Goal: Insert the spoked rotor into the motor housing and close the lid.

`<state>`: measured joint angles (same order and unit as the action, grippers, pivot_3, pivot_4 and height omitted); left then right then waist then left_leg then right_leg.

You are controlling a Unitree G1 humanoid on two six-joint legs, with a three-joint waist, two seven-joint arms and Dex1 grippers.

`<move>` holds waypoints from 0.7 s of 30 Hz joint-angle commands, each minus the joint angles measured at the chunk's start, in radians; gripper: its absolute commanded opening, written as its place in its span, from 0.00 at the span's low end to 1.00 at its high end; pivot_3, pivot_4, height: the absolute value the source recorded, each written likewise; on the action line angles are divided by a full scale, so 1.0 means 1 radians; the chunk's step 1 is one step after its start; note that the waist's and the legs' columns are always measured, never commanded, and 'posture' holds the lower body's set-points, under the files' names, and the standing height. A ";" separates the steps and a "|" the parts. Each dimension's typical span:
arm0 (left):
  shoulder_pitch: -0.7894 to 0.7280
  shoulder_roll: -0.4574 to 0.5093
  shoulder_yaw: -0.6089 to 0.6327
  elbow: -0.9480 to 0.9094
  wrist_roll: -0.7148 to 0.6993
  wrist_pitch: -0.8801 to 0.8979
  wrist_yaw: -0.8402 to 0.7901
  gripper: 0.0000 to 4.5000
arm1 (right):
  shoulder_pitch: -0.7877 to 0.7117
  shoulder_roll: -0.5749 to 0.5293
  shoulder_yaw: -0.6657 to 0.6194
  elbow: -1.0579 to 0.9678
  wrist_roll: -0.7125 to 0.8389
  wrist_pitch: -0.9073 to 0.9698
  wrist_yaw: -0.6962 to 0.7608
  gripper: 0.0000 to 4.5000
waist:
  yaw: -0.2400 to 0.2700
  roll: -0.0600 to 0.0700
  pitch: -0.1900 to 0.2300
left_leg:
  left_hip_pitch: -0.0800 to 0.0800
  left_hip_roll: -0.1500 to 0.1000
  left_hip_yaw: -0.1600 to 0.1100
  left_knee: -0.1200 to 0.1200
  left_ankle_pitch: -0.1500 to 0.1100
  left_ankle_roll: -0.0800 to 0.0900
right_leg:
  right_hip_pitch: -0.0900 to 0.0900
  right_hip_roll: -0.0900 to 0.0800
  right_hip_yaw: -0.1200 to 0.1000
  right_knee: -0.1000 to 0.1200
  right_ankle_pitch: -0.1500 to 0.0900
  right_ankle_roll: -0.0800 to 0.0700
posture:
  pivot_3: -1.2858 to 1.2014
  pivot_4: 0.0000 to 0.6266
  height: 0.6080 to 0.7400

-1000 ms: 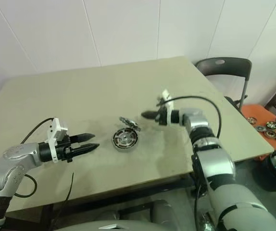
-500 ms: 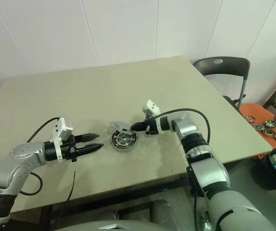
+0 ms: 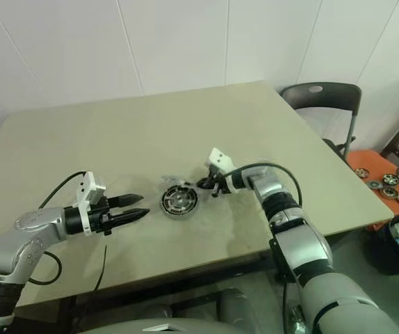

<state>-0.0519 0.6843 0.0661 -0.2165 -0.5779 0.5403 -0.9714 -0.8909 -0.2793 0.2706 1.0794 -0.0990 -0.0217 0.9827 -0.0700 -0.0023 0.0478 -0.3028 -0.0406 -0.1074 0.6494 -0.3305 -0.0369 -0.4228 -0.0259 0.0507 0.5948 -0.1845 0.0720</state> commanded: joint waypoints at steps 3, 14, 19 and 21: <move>-0.016 -0.006 0.013 -0.027 -0.007 -0.006 0.005 0.60 | -0.059 -0.030 0.017 0.107 -0.086 -0.107 -0.086 0.01 | 0.002 -0.002 -0.001 | 0.000 0.000 0.000 0.002 0.000 0.000 | 0.002 0.000 0.000 0.000 -0.001 0.001 | 0.52 0.00 1.00; -0.012 -0.010 0.016 -0.024 -0.006 -0.008 0.006 0.60 | -0.134 0.028 -0.269 0.104 0.184 0.061 0.023 0.01 | -0.005 -0.002 -0.001 | 0.004 0.000 -0.001 0.002 0.000 0.000 | 0.012 0.000 0.001 -0.001 -0.004 -0.001 | 0.52 0.00 1.00; -0.014 -0.013 0.014 -0.023 -0.006 -0.007 0.007 0.60 | -0.126 0.008 -0.317 0.036 0.257 0.187 0.203 0.01 | -0.004 -0.001 -0.001 | 0.011 0.001 -0.002 0.000 0.000 0.000 | 0.011 0.001 0.000 0.000 -0.002 0.003 | 0.52 0.00 1.00; -0.017 -0.014 0.013 -0.018 -0.005 -0.010 0.006 0.60 | -0.108 0.002 -0.309 0.001 0.267 0.229 0.261 0.01 | -0.002 -0.001 -0.001 | 0.012 0.001 -0.002 -0.002 0.000 0.000 | 0.012 0.001 0.000 0.000 -0.002 0.003 | 0.52 0.00 1.00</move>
<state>-0.0521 0.6672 0.0643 -0.2172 -0.5780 0.5400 -0.9612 -0.9981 -0.2664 -0.0286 1.1314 0.1412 0.1726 1.1892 -0.0715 -0.0031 0.0472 -0.2908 -0.0396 -0.1089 0.6475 -0.3306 -0.0366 -0.4111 -0.0246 0.0505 0.5942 -0.1865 0.0751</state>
